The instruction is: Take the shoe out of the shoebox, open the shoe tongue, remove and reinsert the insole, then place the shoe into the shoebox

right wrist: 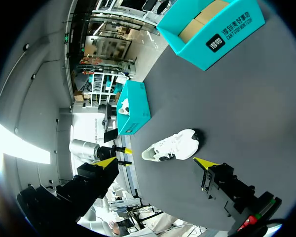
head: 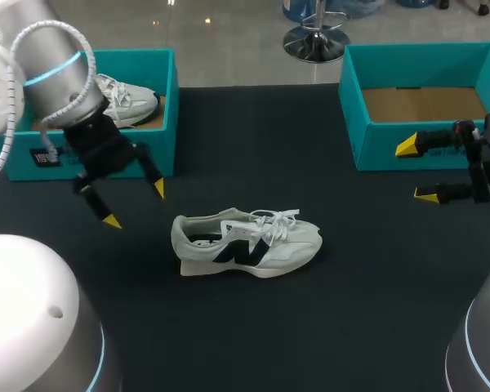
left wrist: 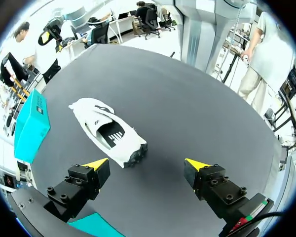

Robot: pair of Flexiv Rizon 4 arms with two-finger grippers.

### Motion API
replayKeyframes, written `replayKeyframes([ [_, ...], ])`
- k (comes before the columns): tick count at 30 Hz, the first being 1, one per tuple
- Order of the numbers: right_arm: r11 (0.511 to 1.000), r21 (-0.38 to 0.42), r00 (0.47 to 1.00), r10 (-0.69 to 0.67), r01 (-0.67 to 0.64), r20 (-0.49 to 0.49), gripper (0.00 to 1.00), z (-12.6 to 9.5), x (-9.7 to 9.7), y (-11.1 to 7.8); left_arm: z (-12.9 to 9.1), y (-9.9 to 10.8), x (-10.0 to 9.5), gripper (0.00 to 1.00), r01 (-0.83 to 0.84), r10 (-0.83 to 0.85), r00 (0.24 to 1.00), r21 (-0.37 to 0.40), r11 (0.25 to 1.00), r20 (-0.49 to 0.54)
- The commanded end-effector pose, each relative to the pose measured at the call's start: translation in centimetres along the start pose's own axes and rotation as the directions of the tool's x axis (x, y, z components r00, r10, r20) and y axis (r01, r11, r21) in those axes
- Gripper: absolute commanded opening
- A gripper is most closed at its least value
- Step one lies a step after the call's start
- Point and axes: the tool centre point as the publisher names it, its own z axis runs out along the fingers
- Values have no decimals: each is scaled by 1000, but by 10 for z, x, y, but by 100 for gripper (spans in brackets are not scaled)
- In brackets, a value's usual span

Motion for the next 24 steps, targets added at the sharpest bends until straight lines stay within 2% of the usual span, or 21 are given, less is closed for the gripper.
replayKeyframes([
  [1, 1000, -3, 1000, 1, -1, 3, 100, 0, 0, -1, 1, -3, 13, 100, 239, -456, 826, 527, 816, 331],
  [4, 1000, -3, 1000, 1, -1, 3, 100, 0, 0, -1, 4, -11, 17, 100, 235, -491, 800, 573, 785, 345],
  [6, 1000, -3, 1000, 1, -1, 3, 100, 0, 0, -1, 6, -15, 19, 100, 247, -568, 736, 634, 732, 369],
  [11, 1000, -3, 1000, 1, -1, 3, 100, 0, 0, -1, 22, -17, 27, 100, 262, -698, 573, 711, 653, 430],
  [24, 1000, -3, 1000, 1, -1, 3, 100, 0, 0, -1, 22, -17, 27, 100, 262, -698, 573, 711, 653, 430],
])
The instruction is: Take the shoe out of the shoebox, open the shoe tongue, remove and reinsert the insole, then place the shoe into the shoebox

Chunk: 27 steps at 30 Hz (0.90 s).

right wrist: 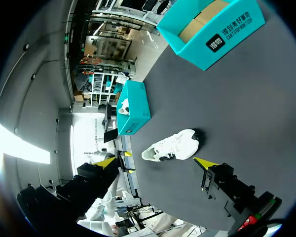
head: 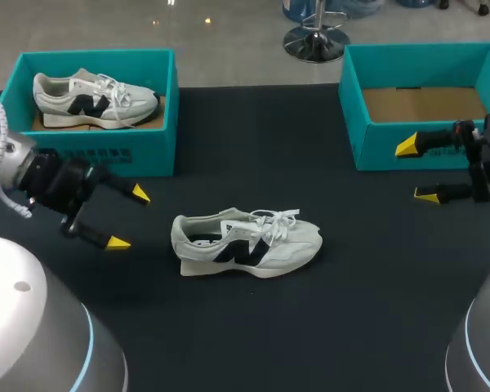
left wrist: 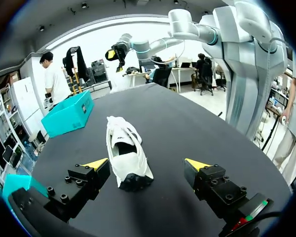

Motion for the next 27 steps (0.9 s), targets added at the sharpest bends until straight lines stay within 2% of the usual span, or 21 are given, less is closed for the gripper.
replayKeyframes([
  [1, 1000, -3, 1000, 1, -1, 3, 100, 0, 0, -1, 2, 5, 6, 100, 117, -194, 921, 234, 965, 338],
  [4, 1000, -3, 1000, 1, -1, 3, 100, 0, 0, -1, 11, 15, 1, 100, 208, -299, 878, 264, 942, 374],
  [13, 1000, -3, 1000, 1, -1, 3, 100, 0, 0, -1, 34, 31, -4, 100, 222, -309, 875, 257, 941, 374],
  [17, 1000, -3, 1000, 1, -1, 3, 100, 0, 0, -1, 44, 42, -6, 100, 218, -290, 878, 221, 951, 380],
  [22, 1000, -3, 1000, 1, -1, 3, 100, 0, 0, -1, 46, 48, -3, 100, 218, -275, 887, 188, 958, 371],
  [27, 1000, -3, 1000, 1, -1, 3, 100, 0, 0, -1, 53, 58, -4, 100, 241, -283, 902, 166, 956, 325],
])
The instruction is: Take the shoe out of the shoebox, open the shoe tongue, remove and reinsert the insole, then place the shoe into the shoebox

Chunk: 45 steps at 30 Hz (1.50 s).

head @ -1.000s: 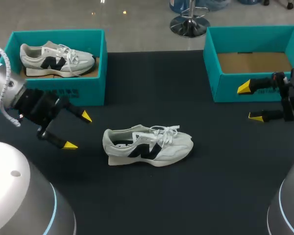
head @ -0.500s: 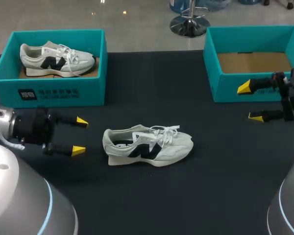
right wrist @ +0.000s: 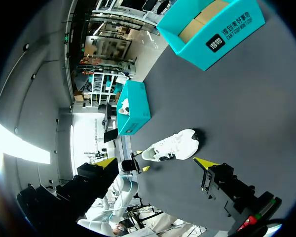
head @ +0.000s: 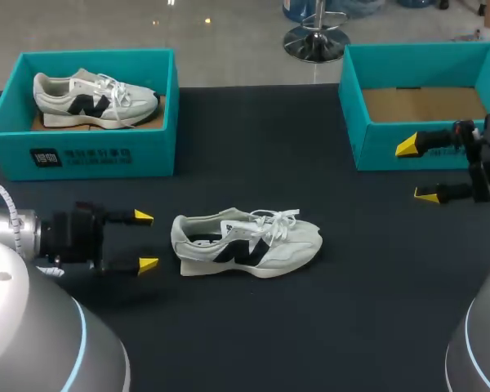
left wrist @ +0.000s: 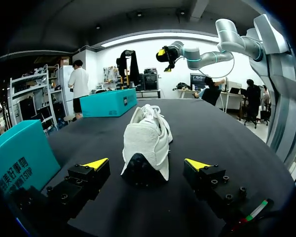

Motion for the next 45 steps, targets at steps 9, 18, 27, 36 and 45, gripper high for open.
replayKeyframes([
  [9, 1000, -3, 1000, 1, -1, 3, 100, 0, 0, -1, 8, 14, -10, 100, 9, -10, 999, -14, 1000, -53],
  [18, 1000, -3, 1000, 1, -1, 3, 100, 0, 0, -1, 2, 20, -26, 100, 1, -2, 995, -6, 1000, -95],
  [27, 1000, -3, 1000, 1, -1, 3, 100, 0, 0, -1, -4, 23, -31, 100, 1, -2, 994, -10, 1000, -113],
  [36, 1000, -3, 1000, 1, -1, 3, 100, 0, 0, -1, -6, 22, -29, 100, 14, -15, 990, -7, 1000, -144],
  [45, 1000, -3, 1000, 1, -1, 3, 100, 0, 0, -1, -6, 22, -29, 100, 14, -15, 990, -7, 1000, -144],
])
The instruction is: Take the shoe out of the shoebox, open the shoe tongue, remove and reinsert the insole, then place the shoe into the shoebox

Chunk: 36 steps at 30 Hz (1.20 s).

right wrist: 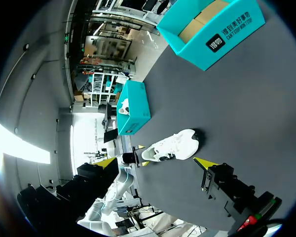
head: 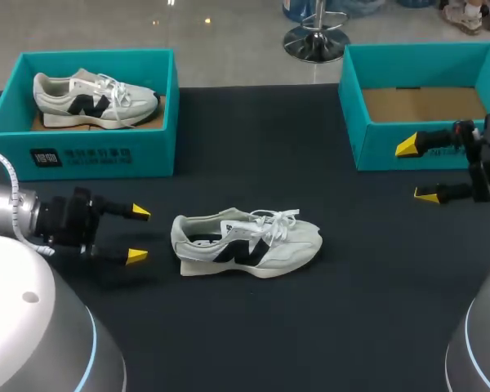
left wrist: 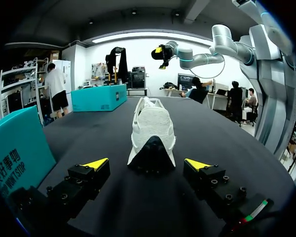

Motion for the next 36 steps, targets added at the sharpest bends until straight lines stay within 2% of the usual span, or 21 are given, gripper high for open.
replayKeyframes([
  [1, 1000, -3, 1000, 1, -1, 3, 100, 0, 0, -1, 3, 3, 0, 100, 6, -6, 1000, -3, 1000, -7],
  [7, 1000, -3, 1000, 1, -1, 3, 100, 0, 0, -1, 12, 3, 4, 100, 18, -18, 999, 8, 1000, -34],
  [21, 1000, -3, 1000, 1, -1, 3, 100, 0, 0, -1, 55, -8, 18, 100, -6, 8, 998, 29, 1000, -70],
  [36, 1000, -3, 1000, 1, -1, 3, 100, 0, 0, -1, 90, -9, 12, 100, -24, 27, 997, 37, 999, -66],
])
